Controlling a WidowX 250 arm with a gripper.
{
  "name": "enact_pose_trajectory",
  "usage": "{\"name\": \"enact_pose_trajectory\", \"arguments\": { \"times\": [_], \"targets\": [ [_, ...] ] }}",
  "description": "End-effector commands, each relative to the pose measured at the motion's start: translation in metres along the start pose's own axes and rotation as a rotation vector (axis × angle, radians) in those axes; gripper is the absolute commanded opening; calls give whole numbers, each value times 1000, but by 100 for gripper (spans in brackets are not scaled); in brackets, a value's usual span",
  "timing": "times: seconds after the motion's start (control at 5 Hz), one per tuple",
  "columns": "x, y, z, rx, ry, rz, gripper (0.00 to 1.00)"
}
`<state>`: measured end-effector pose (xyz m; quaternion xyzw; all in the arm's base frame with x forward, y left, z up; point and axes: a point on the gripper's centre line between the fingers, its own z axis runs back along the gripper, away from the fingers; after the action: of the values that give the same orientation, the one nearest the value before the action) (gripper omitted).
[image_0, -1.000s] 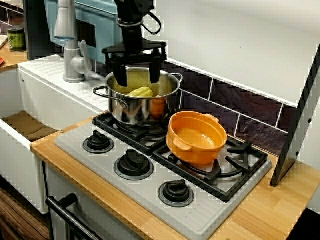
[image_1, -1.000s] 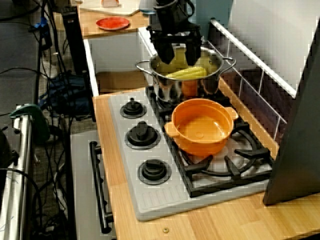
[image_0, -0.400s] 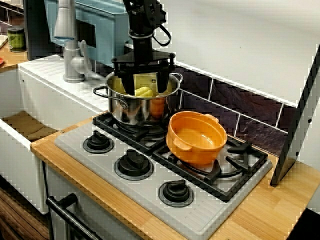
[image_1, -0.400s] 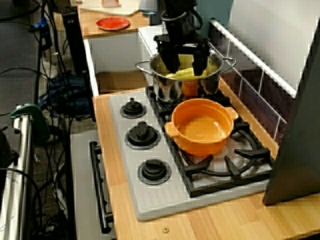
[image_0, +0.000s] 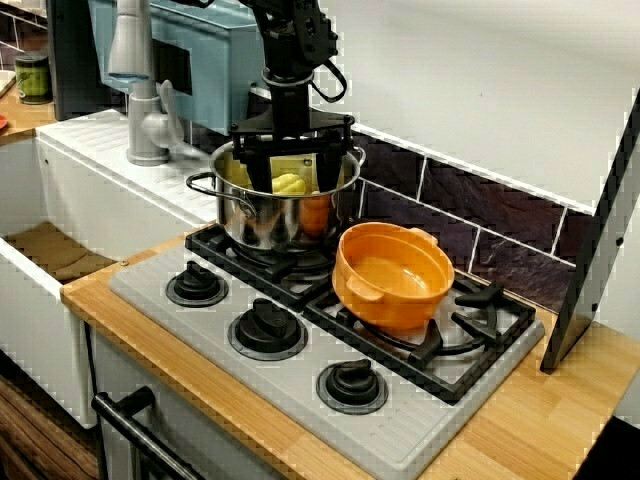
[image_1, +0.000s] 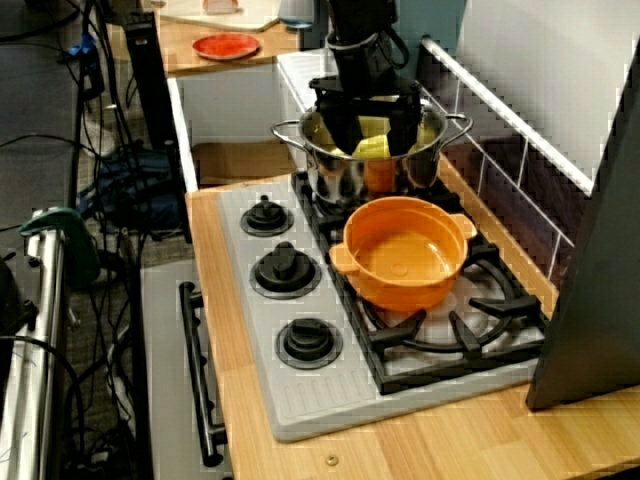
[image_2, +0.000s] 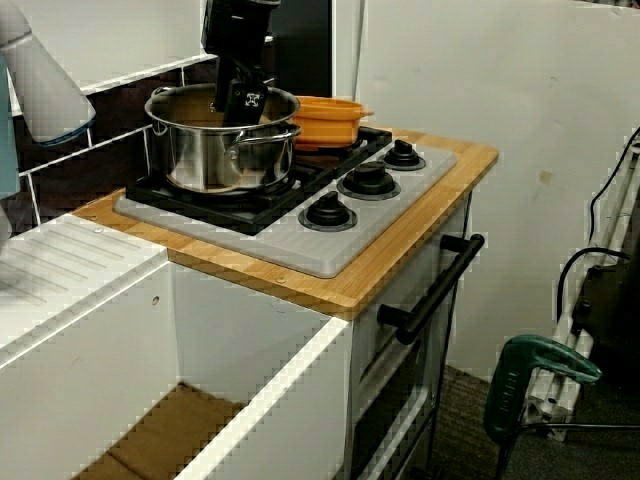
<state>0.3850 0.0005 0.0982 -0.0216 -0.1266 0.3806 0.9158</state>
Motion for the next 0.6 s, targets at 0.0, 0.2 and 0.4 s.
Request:
{"name": "enact_pose_trajectory", "arguments": {
  "times": [0.0,0.2,0.4],
  "targets": [
    [-5,-3,10,-18,-51,27,100],
    [-5,-2,8,-20,-57,43,100],
    [-6,-2,7,-19,-63,52,100]
  ]
}}
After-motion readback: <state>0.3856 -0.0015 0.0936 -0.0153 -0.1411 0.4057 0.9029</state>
